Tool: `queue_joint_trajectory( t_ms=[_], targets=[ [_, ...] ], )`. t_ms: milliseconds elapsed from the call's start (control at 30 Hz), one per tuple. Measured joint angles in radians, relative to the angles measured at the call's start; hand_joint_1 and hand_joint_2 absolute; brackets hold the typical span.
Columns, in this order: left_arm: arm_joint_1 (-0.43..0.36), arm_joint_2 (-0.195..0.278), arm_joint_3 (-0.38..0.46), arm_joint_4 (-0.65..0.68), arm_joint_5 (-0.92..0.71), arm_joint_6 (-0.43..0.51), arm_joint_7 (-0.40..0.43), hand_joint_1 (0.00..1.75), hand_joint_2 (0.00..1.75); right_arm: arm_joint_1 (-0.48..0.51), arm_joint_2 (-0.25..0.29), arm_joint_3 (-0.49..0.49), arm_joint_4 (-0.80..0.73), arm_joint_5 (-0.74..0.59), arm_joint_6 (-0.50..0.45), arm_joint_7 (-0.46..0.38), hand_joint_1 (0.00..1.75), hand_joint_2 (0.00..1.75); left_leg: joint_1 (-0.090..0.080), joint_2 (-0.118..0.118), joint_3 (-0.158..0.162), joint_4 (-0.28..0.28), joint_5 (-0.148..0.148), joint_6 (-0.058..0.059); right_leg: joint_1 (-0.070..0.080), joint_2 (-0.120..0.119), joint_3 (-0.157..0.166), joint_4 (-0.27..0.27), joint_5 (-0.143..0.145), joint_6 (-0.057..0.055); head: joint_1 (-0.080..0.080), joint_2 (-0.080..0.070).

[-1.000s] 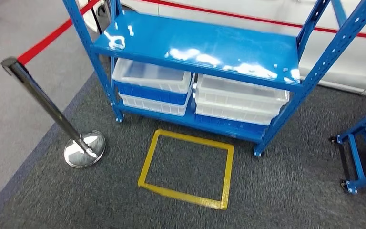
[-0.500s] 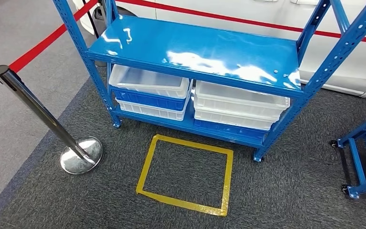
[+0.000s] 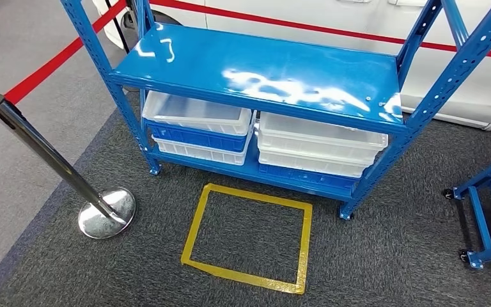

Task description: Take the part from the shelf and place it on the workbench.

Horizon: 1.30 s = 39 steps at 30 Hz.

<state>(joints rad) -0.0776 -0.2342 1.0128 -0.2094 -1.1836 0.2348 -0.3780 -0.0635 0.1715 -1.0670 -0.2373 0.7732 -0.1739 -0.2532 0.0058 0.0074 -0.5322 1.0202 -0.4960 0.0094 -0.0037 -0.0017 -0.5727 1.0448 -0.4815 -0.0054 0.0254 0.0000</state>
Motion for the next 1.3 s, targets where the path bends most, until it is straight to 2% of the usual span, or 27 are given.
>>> queue_joint_trajectory(
  t_ms=[67, 100, 200, 233, 267, 300, 367, 400, 433, 500, 567, 633, 700, 733, 767, 800, 833, 900, 933, 967, 1033, 1067, 1133, 1167, 1200, 1233, 1300],
  targets=[
    [-0.001, 0.000, 0.000, 0.000, -0.001, 0.004, 0.000, 0.00, 0.00, 0.001, 0.000, -0.001, 0.000, 0.000, 0.000, 0.001, 0.00, 0.00, 0.002, 0.001, -0.004, 0.017, -0.016, -0.009, -0.004, 0.002, 0.005, -0.009, 0.003, -0.011, 0.000, 0.000],
    [-0.001, 0.000, 0.000, 0.000, -0.002, 0.006, 0.000, 0.00, 0.00, 0.001, 0.000, -0.002, 0.000, 0.000, 0.001, 0.002, 0.00, 0.00, 0.003, 0.001, -0.019, 0.051, -0.038, -0.014, -0.006, 0.002, 0.008, -0.013, 0.004, -0.017, -0.001, 0.000],
    [0.000, 0.000, 0.000, 0.000, -0.006, 0.009, 0.000, 0.00, 0.00, 0.002, 0.000, -0.004, 0.000, 0.000, 0.004, 0.002, 0.00, 0.00, 0.006, -0.001, -0.108, 0.233, -0.121, -0.022, -0.005, 0.003, 0.010, -0.014, 0.003, -0.026, -0.001, 0.000],
    [0.001, 0.000, 0.000, 0.000, -0.008, 0.010, 0.000, 0.00, 0.00, 0.002, 0.000, -0.005, 0.000, 0.000, 0.005, 0.002, 0.00, 0.00, 0.006, -0.001, -0.128, 0.269, -0.125, -0.023, -0.003, 0.005, 0.011, -0.014, 0.003, -0.027, -0.001, 0.000],
    [0.001, 0.000, 0.000, 0.000, -0.009, 0.011, 0.000, 0.00, 0.00, 0.002, 0.000, -0.006, 0.000, 0.000, 0.006, 0.003, 0.00, 0.00, 0.006, -0.001, -0.131, 0.271, -0.111, -0.023, -0.002, 0.009, 0.012, -0.014, 0.002, -0.027, -0.001, 0.000],
    [0.002, 0.000, 0.000, 0.000, -0.010, 0.013, 0.000, 0.00, 0.00, 0.002, 0.001, -0.007, 0.000, 0.000, 0.006, 0.004, 0.00, 0.00, 0.006, -0.002, -0.115, 0.232, -0.079, -0.020, -0.001, 0.013, 0.014, -0.013, 0.002, -0.027, -0.001, 0.000],
    [0.002, 0.000, 0.000, 0.000, -0.011, 0.017, 0.000, 0.00, 0.00, 0.000, 0.003, -0.008, 0.000, 0.000, 0.007, 0.007, 0.00, 0.00, 0.005, -0.016, -0.054, 0.097, -0.011, -0.011, 0.002, 0.023, 0.017, -0.012, 0.001, -0.025, -0.001, 0.000],
    [0.002, 0.001, 0.000, 0.000, -0.011, 0.020, 0.001, 0.00, 0.00, 0.000, 0.004, -0.008, 0.000, 0.000, 0.008, 0.009, 0.00, 0.00, 0.004, -0.024, -0.029, 0.042, 0.008, -0.006, 0.003, 0.028, 0.016, -0.011, 0.000, -0.021, -0.001, 0.000],
    [0.001, 0.001, 0.000, 0.000, -0.011, 0.022, 0.001, 0.00, 0.00, -0.001, 0.005, -0.008, 0.000, 0.000, 0.009, 0.011, 0.00, 0.00, 0.003, -0.031, -0.015, 0.012, 0.013, -0.002, 0.003, 0.032, 0.014, -0.011, 0.001, -0.017, -0.001, 0.000],
    [0.001, 0.002, 0.000, 0.000, -0.011, 0.026, 0.001, 0.00, 0.00, -0.001, 0.006, -0.008, 0.000, 0.001, 0.013, 0.013, 0.00, 0.00, 0.002, -0.030, -0.011, -0.001, 0.012, 0.003, 0.003, 0.040, 0.011, -0.012, 0.004, -0.006, -0.001, 0.000],
    [0.001, 0.000, 0.000, 0.000, -0.012, 0.028, 0.002, 0.00, 0.00, 0.000, 0.007, -0.009, 0.000, 0.001, 0.017, 0.014, 0.00, 0.00, 0.006, -0.018, -0.007, -0.013, 0.021, 0.015, 0.002, 0.039, 0.007, -0.001, -0.005, 0.005, 0.000, 0.000],
    [0.001, -0.002, 0.000, 0.000, -0.013, 0.029, 0.003, 0.00, 0.00, 0.000, 0.008, -0.010, 0.000, 0.001, 0.020, 0.014, 0.00, 0.00, 0.011, -0.004, -0.004, -0.024, 0.027, 0.026, 0.000, 0.027, -0.029, 0.076, -0.053, 0.013, 0.002, 0.000],
    [0.001, -0.002, 0.000, 0.000, -0.014, 0.031, 0.004, 0.00, 0.00, 0.000, 0.008, -0.011, 0.000, 0.001, 0.022, 0.014, 0.00, 0.00, 0.010, 0.011, -0.006, -0.025, 0.028, 0.030, -0.004, 0.016, -0.094, 0.208, -0.114, 0.022, 0.003, 0.000],
    [0.002, -0.002, 0.000, 0.000, -0.014, 0.032, 0.005, 0.00, 0.00, 0.000, 0.008, -0.012, 0.000, 0.001, 0.022, 0.015, 0.00, 0.00, 0.010, 0.020, -0.006, -0.024, 0.027, 0.030, -0.006, 0.014, -0.118, 0.255, -0.126, 0.025, 0.003, 0.000],
    [0.002, -0.002, 0.000, 0.000, -0.014, 0.032, 0.006, 0.00, 0.00, 0.001, 0.008, -0.012, 0.000, 0.001, 0.022, 0.015, 0.00, 0.00, 0.010, 0.029, -0.005, -0.024, 0.026, 0.029, -0.008, 0.011, -0.125, 0.266, -0.118, 0.028, 0.003, 0.000],
    [0.002, -0.003, 0.000, 0.000, -0.014, 0.033, 0.007, 0.00, 0.00, 0.001, 0.008, -0.013, 0.000, 0.001, 0.022, 0.015, 0.00, 0.00, 0.010, 0.037, -0.003, -0.024, 0.024, 0.028, -0.011, 0.006, -0.110, 0.235, -0.092, 0.030, 0.003, 0.000],
    [0.002, -0.003, 0.000, 0.000, -0.014, 0.033, 0.007, 0.00, 0.00, 0.002, 0.008, -0.013, 0.000, 0.001, 0.022, 0.015, 0.00, 0.00, 0.010, 0.045, 0.000, -0.023, 0.022, 0.025, -0.012, -0.005, -0.078, 0.172, -0.055, 0.029, 0.003, 0.000],
    [0.002, -0.003, 0.000, 0.000, -0.014, 0.034, 0.007, 0.00, 0.00, 0.001, 0.008, -0.014, 0.000, 0.003, 0.022, 0.015, 0.00, 0.00, 0.007, 0.060, 0.006, -0.020, 0.014, 0.015, -0.008, -0.046, -0.011, 0.036, -0.004, 0.021, 0.002, 0.000],
    [0.002, -0.003, 0.000, 0.000, -0.014, 0.036, 0.007, 0.00, 0.00, 0.000, 0.008, -0.014, 0.000, 0.004, 0.021, 0.016, 0.00, 0.00, 0.004, 0.067, 0.009, -0.018, 0.011, 0.010, -0.004, -0.058, 0.006, -0.001, 0.006, 0.015, 0.002, 0.000],
    [0.001, -0.003, 0.000, 0.000, -0.014, 0.038, 0.008, 0.00, 0.00, -0.001, 0.008, -0.014, 0.000, 0.005, 0.020, 0.018, 0.00, 0.00, 0.002, 0.075, 0.010, -0.017, 0.008, 0.004, -0.001, -0.062, 0.011, -0.015, 0.006, 0.009, 0.002, 0.000],
    [-0.002, -0.003, 0.000, 0.000, -0.017, 0.043, 0.013, 0.00, 0.00, -0.001, 0.008, -0.014, 0.000, 0.009, 0.018, 0.026, 0.00, 0.00, 0.002, 0.087, 0.014, -0.016, 0.004, -0.008, 0.000, -0.043, 0.008, -0.018, 0.008, -0.003, 0.001, 0.000],
    [-0.003, -0.003, 0.000, 0.000, -0.019, 0.045, 0.015, 0.00, 0.00, 0.000, 0.008, -0.014, 0.000, 0.012, 0.018, 0.030, 0.00, 0.00, 0.004, 0.079, 0.013, -0.009, -0.004, -0.014, -0.002, -0.037, 0.009, -0.020, 0.010, -0.009, 0.001, 0.000],
    [-0.003, -0.003, 0.000, 0.000, -0.021, 0.048, 0.017, 0.00, 0.87, -0.001, 0.008, -0.013, 0.000, 0.021, 0.011, 0.041, 0.00, 0.00, 0.007, 0.039, -0.016, 0.059, -0.051, -0.024, -0.007, -0.027, 0.011, -0.026, 0.015, -0.022, 0.001, 0.000],
    [-0.003, -0.003, 0.000, 0.000, -0.023, 0.049, 0.018, 0.00, 1.31, -0.002, 0.008, -0.013, 0.000, 0.026, 0.005, 0.048, 0.00, 0.00, 0.008, 0.017, -0.045, 0.124, -0.087, -0.027, -0.006, -0.022, 0.009, -0.025, 0.015, -0.025, 0.001, 0.000],
    [-0.002, -0.003, 0.000, 0.000, -0.025, 0.050, 0.018, 0.00, 1.75, -0.002, 0.008, -0.013, 0.000, 0.031, -0.002, 0.057, 0.00, 0.00, 0.008, 0.007, -0.080, 0.196, -0.119, -0.029, -0.006, -0.017, 0.008, -0.025, 0.015, -0.028, 0.001, 0.000],
    [-0.001, -0.003, 0.000, 0.000, -0.028, 0.050, 0.019, 0.00, 1.75, -0.002, 0.009, -0.013, 0.001, 0.035, -0.007, 0.069, 0.00, 0.00, 0.008, 0.003, -0.108, 0.254, -0.137, -0.029, -0.005, -0.011, 0.008, -0.024, 0.015, -0.029, 0.001, 0.000],
    [0.001, -0.003, -0.001, 0.000, -0.033, 0.051, 0.019, 0.00, 1.75, -0.002, 0.009, -0.013, 0.001, 0.038, -0.012, 0.083, 0.00, 0.00, 0.008, 0.002, -0.128, 0.290, -0.130, -0.028, -0.003, -0.002, 0.009, -0.022, 0.014, -0.029, 0.001, 0.000]
  ],
)
